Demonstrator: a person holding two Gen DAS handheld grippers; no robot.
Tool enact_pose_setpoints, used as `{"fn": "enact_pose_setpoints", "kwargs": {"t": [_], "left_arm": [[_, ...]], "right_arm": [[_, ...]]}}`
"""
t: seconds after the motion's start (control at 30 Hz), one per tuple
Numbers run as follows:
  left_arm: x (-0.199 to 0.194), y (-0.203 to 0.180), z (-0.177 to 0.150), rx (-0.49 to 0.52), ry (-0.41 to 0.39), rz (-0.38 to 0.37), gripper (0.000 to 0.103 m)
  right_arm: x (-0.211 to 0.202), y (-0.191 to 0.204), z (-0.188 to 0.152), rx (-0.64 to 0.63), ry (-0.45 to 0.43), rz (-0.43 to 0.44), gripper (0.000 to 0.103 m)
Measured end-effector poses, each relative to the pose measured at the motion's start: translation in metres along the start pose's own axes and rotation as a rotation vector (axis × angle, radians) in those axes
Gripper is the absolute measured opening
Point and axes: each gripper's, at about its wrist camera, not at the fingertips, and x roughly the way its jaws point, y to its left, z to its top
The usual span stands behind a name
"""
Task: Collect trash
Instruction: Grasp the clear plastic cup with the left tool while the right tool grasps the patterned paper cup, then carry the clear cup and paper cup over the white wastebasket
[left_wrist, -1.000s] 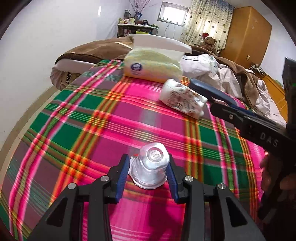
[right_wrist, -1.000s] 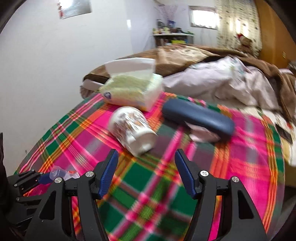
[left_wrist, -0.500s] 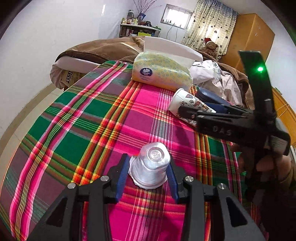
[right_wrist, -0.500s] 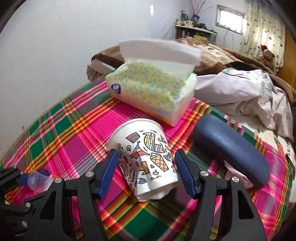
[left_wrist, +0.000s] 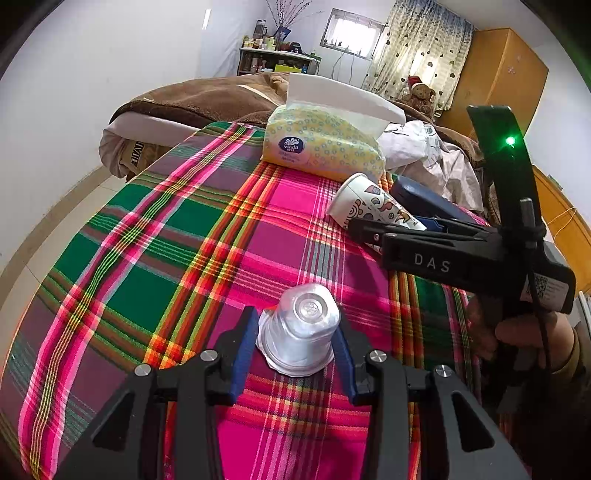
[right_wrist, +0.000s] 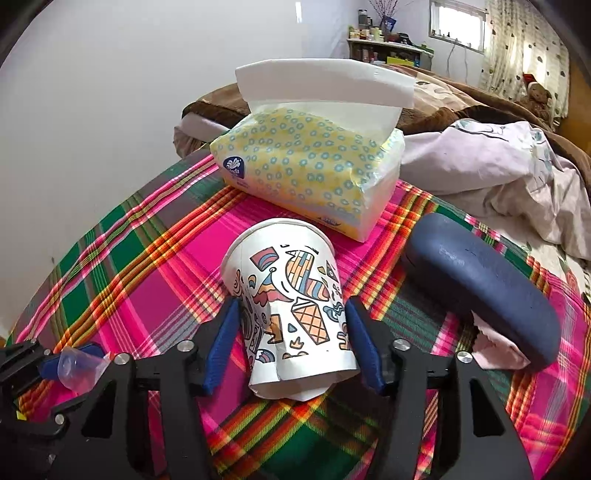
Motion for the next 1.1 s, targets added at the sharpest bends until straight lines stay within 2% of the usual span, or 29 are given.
{"fn": "enact_pose_setpoints", "kwargs": {"t": [0.17, 0.4, 0.77, 1.1], "left_arm": [[-0.003, -0.004, -0.003, 0.009, 0.004, 0.010, 0.041], [-0.014, -0.012, -0.011, 0.007, 0.008, -0.003, 0.041], [-0.059, -0.047, -0.028, 0.075, -0.036, -0.028, 0.041], [-0.096, -0.095, -0.046, 0.172, -0.079, -0.069, 0.041]], "right_arm": [[-0.008, 0.001, -0.008, 0.013, -0.014, -0.015, 0.047], [-0.028, -0.003, -0.024, 0.066, -0.035, -0.010, 0.046], [-0.093, -0.012, -0.059, 0.170, -0.107, 0.008, 0.046], [-0.151, -0.031, -0.100, 0.225, -0.187, -0.051, 0.046]]}}
